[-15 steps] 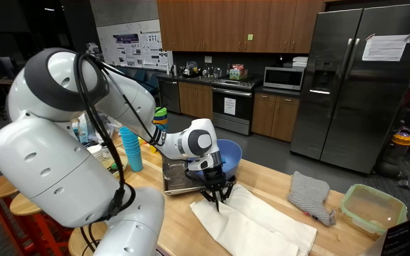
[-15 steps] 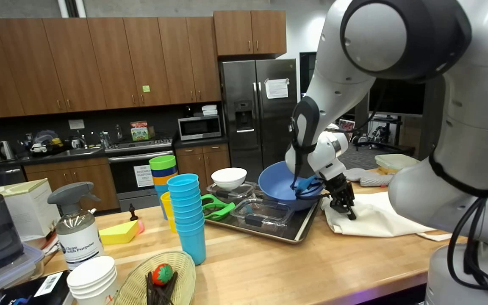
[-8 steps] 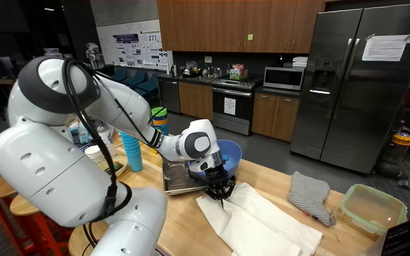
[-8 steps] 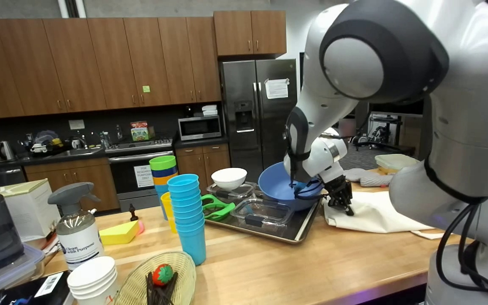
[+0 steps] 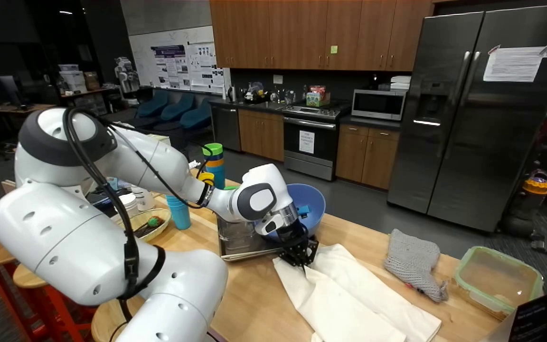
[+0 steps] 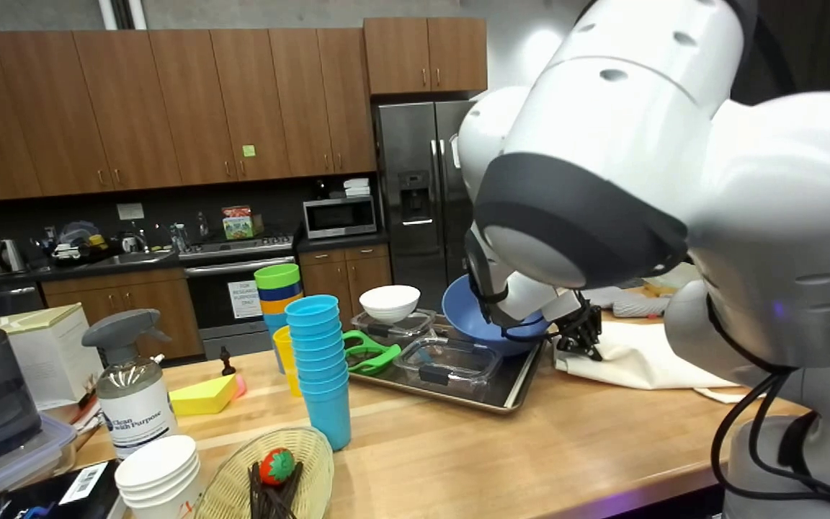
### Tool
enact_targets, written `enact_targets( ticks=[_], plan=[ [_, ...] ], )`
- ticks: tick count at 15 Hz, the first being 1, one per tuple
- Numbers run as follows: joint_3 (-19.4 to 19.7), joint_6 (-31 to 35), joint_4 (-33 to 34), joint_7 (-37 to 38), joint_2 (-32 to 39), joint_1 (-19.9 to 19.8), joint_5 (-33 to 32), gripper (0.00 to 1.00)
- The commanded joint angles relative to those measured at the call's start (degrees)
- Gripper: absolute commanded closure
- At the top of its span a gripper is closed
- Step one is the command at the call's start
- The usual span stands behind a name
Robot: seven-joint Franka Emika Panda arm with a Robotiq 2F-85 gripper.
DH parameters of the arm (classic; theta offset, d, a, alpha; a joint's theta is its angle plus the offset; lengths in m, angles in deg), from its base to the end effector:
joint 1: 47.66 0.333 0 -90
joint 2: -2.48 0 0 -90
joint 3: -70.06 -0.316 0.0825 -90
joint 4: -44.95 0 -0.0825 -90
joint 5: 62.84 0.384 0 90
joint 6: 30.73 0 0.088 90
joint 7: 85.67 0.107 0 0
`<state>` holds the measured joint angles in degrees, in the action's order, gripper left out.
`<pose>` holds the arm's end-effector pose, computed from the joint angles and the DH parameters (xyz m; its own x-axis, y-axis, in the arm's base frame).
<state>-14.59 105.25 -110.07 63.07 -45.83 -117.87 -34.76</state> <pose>0.3846 0.0173 0.2706 -0.9524 -0.2341 0.1954 -0.2997 0.8361 -0.4594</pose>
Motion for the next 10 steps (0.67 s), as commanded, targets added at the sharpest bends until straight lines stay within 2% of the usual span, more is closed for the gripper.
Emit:
enact_targets(
  ticks=[1,4,10],
  plan=[
    [-1.87,-0.67,0.32,0.97,-3.21,-0.94,2.30,0.99],
    [-1.46,-3.27,1.05,0.67,-2.77,-0.61,2.50,0.99],
    [0.69,-9.18,2.85,0.74,1.53,-0.08,-1.26,0.99]
  ],
)
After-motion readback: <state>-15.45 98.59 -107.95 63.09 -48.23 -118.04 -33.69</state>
